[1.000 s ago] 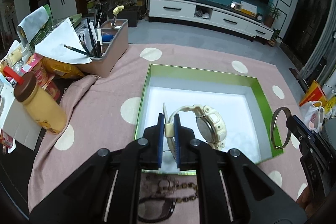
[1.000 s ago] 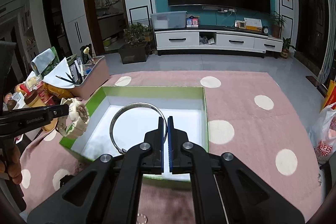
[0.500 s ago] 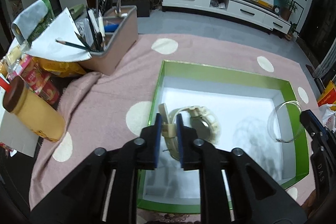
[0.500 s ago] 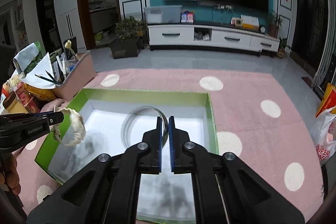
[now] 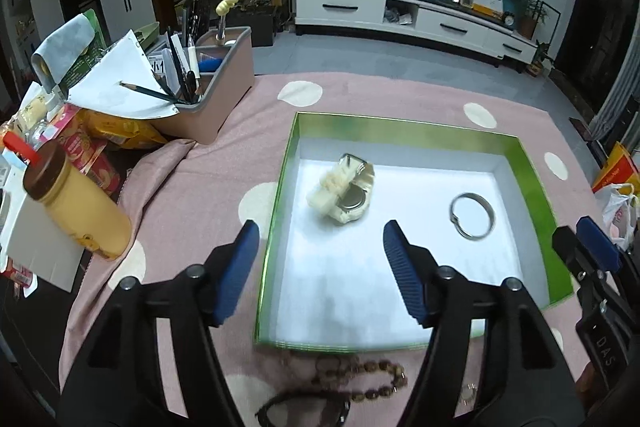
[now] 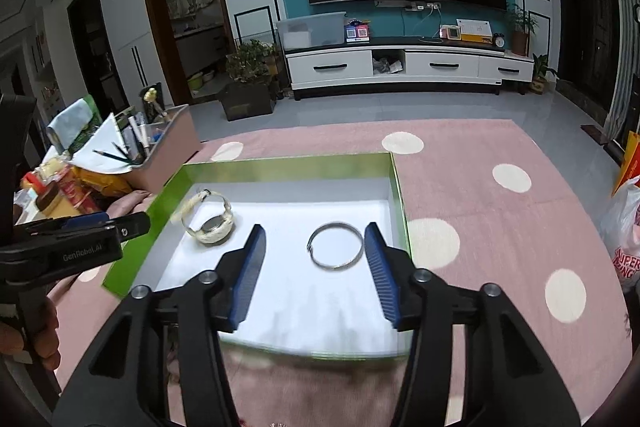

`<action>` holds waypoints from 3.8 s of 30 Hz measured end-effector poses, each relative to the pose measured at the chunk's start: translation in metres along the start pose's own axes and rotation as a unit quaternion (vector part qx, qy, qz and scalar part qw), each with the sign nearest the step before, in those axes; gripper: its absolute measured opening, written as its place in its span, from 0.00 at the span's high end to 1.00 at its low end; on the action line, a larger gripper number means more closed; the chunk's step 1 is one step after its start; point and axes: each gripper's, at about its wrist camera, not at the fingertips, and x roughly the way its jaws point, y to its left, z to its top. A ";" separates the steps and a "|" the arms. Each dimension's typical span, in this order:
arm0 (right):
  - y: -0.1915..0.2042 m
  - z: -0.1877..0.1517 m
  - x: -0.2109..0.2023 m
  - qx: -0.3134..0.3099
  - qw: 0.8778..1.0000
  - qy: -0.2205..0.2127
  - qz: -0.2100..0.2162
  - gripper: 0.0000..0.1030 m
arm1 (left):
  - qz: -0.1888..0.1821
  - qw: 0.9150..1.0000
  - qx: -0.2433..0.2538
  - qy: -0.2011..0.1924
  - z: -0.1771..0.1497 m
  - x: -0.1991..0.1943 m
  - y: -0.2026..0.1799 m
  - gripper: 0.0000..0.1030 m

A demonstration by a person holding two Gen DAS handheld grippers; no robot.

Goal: Organize jewelry
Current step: 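Withdraw both tools from the box back over the remaining jewelry, then grasp the jade pendant chain with the right tool while the left tool grasps the red-bead bracelet's charm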

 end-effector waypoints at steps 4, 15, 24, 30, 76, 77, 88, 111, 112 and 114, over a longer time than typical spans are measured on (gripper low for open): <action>-0.002 -0.015 -0.022 0.014 1.000 0.008 0.010 0.37 | -0.009 1.000 -0.004 0.000 -0.020 -0.022 0.004 0.19; 0.006 -0.061 -0.071 0.014 0.999 0.045 0.013 0.20 | -0.032 0.999 0.023 0.032 -0.091 -0.061 0.011 0.08; 0.010 -0.088 -0.117 0.005 0.999 0.043 0.021 0.12 | -0.024 0.998 0.045 0.034 -0.144 -0.091 0.010 0.03; 0.014 -0.102 -0.135 -0.002 0.998 0.052 0.031 0.11 | -0.037 0.998 0.039 0.045 -0.161 -0.101 0.011 0.03; -0.002 -0.154 -0.100 -0.011 0.991 0.118 0.066 0.12 | -0.080 0.995 0.020 0.048 -0.197 -0.087 0.031 0.03; -0.003 -0.155 -0.097 -0.012 0.991 0.119 0.066 0.16 | -0.085 0.995 0.024 0.048 -0.198 -0.086 0.028 0.04; 0.000 -0.151 -0.062 -0.036 0.987 0.138 0.078 0.41 | -0.124 0.990 0.038 0.055 -0.194 -0.072 0.010 0.14; -0.019 -0.132 -0.062 -0.018 0.993 0.096 0.059 0.76 | -0.185 0.977 0.096 0.049 -0.172 -0.045 -0.041 0.61; -0.022 -0.132 -0.065 -0.016 0.994 0.094 0.059 0.76 | -0.186 0.976 0.100 0.050 -0.171 -0.043 -0.043 0.65; -0.026 -0.132 -0.069 -0.013 0.994 0.093 0.058 0.85 | -0.183 0.976 0.110 0.053 -0.168 -0.034 -0.050 0.68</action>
